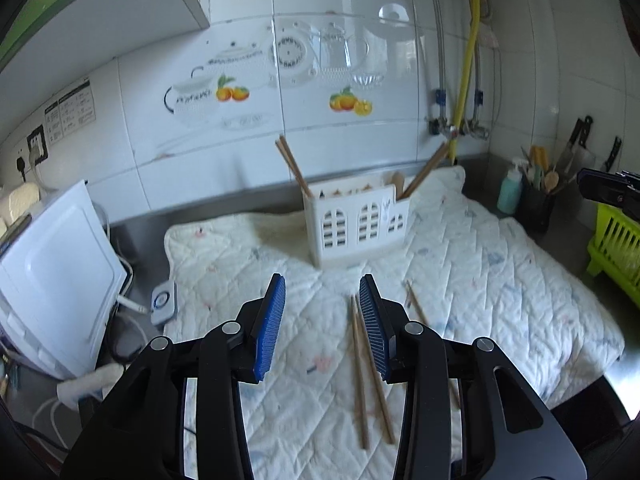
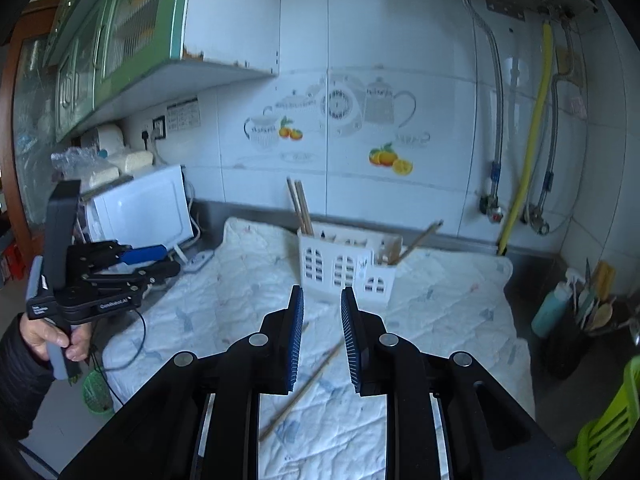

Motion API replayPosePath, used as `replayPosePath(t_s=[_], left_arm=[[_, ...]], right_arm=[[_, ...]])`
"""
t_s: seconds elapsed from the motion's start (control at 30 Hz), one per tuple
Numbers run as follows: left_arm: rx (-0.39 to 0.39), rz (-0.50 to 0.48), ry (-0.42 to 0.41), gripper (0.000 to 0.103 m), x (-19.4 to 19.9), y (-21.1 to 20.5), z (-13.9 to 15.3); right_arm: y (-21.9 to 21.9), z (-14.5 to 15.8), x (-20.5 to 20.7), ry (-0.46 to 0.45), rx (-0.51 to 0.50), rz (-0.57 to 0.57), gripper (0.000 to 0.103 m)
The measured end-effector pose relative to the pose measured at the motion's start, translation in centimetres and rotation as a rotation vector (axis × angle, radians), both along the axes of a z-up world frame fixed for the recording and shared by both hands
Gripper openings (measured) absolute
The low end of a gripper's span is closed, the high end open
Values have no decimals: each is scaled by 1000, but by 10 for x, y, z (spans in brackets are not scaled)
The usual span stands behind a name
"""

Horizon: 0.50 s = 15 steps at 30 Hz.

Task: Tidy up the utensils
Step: 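Lower both tools to the mat and close each on a chopstick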

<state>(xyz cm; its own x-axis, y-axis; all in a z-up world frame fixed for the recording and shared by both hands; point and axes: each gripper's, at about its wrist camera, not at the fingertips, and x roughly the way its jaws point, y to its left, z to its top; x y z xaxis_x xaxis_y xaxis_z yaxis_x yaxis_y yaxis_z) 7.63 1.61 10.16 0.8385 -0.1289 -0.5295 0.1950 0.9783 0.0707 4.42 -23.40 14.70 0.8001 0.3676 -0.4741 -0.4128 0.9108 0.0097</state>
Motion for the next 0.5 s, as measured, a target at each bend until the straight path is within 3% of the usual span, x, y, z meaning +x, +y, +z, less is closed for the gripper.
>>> replayPosePath(t_s=[0.37,0.5], left_arm=[[-34,33,157,39,-13,10,-90],[-56,18,209,39,-15,9,-113]], right_arm=[[39,-111,-17,131,3,-51,20],[54,-153,-13,238,19,-47,19]])
